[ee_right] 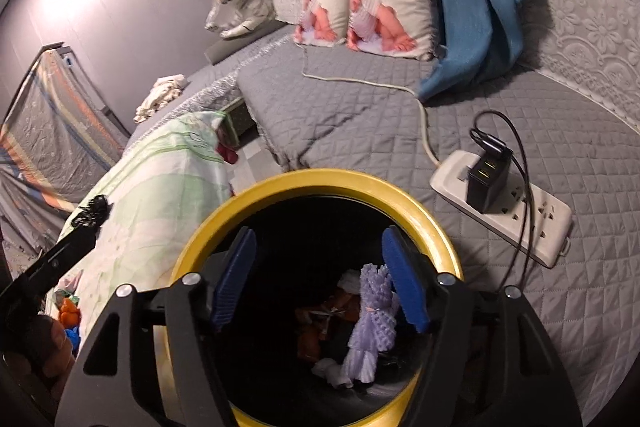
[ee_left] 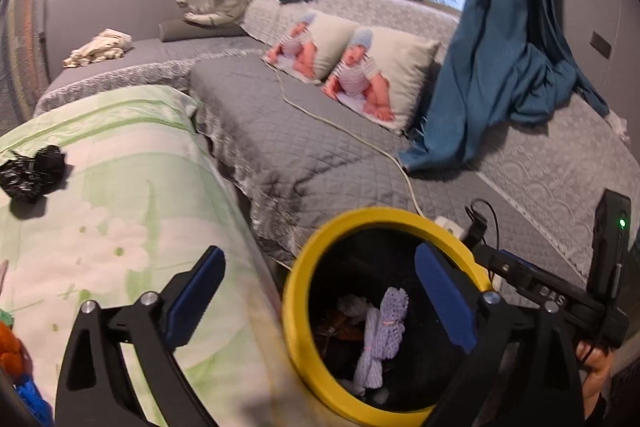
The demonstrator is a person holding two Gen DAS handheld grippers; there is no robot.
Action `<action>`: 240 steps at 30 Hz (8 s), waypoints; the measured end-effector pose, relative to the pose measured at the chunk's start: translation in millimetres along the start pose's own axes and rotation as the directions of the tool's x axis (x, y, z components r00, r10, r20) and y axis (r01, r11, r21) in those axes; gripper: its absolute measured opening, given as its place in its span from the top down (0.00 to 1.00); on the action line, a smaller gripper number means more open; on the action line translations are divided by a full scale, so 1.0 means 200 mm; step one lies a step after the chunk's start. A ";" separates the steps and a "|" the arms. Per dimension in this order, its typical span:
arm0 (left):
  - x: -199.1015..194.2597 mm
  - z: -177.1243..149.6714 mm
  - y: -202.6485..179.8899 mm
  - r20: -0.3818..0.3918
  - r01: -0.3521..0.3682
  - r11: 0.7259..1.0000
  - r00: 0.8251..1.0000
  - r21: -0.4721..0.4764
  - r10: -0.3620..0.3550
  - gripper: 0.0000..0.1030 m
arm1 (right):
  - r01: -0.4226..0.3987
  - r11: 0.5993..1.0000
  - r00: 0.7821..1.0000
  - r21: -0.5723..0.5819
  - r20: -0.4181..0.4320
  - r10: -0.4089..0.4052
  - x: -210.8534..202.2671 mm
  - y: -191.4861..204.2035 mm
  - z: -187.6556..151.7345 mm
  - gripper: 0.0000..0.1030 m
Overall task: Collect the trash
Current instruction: 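Open both grippers to drop the orange peel and foam net into the bin, then move both grippers from the bin back over the trash on the bed, then grasp the pink cloth with the left gripper while the right gripper grasps the orange peel, then carry the pink cloth and orange peel over the yellow bin with both grippers, then open both grippers to drop the cloth and orange peel into the bin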
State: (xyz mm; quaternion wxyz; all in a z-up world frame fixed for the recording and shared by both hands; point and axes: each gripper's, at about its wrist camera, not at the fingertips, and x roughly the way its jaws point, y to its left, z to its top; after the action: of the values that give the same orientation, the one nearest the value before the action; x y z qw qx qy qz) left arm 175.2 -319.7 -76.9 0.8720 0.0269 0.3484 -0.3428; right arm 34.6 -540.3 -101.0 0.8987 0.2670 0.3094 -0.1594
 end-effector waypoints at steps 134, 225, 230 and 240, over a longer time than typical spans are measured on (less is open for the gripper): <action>-0.86 -0.25 1.73 -0.038 -0.353 0.805 0.923 -0.476 0.383 0.78 | -0.599 0.649 0.789 -0.470 -0.486 0.376 0.25 2.01 -0.71 0.72; -0.04 0.03 -0.20 -0.055 0.079 0.988 0.996 0.135 -0.072 0.75 | 0.018 0.999 1.000 -0.049 -0.004 -0.018 0.05 0.11 0.01 0.71; 0.05 0.01 -0.18 -0.101 0.069 0.991 0.993 0.113 -0.058 0.72 | 0.037 0.999 0.999 -0.021 -0.028 -0.038 0.09 0.06 -0.01 0.65; 0.02 0.02 -0.04 -0.052 -0.016 0.999 0.998 0.046 0.018 0.22 | 0.064 0.998 0.998 0.024 -0.018 -0.064 0.08 0.00 -0.01 0.41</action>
State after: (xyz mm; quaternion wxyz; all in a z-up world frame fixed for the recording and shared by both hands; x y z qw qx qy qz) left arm 174.1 -330.3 -75.8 0.8647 0.0585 0.3630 -0.3422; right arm 46.1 -540.4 -113.5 0.8869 0.2695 0.3238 -0.1896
